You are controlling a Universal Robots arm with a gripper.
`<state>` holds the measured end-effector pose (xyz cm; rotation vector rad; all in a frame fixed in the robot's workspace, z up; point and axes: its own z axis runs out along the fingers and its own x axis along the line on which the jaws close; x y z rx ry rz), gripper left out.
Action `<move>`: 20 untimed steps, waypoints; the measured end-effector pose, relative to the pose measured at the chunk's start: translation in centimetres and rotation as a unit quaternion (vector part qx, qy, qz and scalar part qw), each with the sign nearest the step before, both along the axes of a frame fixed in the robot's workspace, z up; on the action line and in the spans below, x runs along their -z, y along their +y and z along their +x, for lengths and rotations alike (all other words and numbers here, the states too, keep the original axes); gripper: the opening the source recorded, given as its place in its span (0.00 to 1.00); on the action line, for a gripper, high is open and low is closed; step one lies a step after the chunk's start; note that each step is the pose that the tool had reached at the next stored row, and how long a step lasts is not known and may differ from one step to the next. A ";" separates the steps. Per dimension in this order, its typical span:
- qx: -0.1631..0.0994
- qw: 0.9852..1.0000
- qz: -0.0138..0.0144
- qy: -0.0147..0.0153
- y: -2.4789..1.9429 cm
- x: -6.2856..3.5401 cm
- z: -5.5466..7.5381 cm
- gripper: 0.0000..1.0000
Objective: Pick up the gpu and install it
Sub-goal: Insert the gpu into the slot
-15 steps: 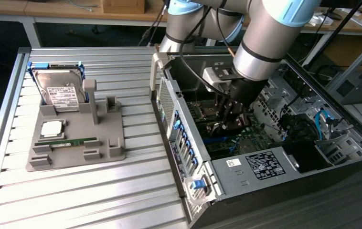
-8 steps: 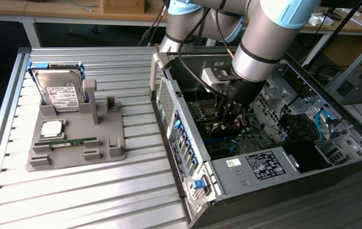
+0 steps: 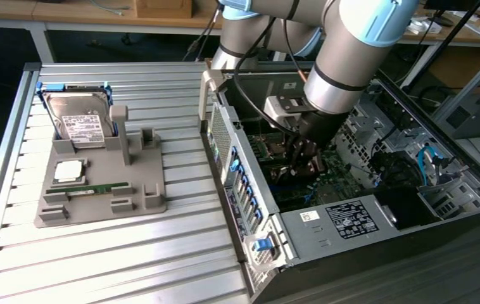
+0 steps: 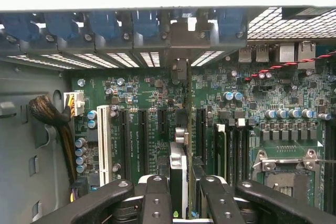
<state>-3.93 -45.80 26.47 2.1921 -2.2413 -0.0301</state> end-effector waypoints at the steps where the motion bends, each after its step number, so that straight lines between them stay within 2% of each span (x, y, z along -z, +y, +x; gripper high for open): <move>1: 0.000 1.000 0.000 0.000 -0.03 0.05 0.0 0.27; 7: 0.000 1.000 0.000 -0.002 -0.03 -0.05 -0.1 0.27; 16: 0.000 1.000 0.000 -0.002 -0.02 -0.06 -0.1 0.27; 18: -0.002 1.000 -0.001 -0.002 0.28 -0.05 -0.1 0.27; 20: -0.003 1.000 -0.001 -0.002 0.34 -0.04 -0.1 0.27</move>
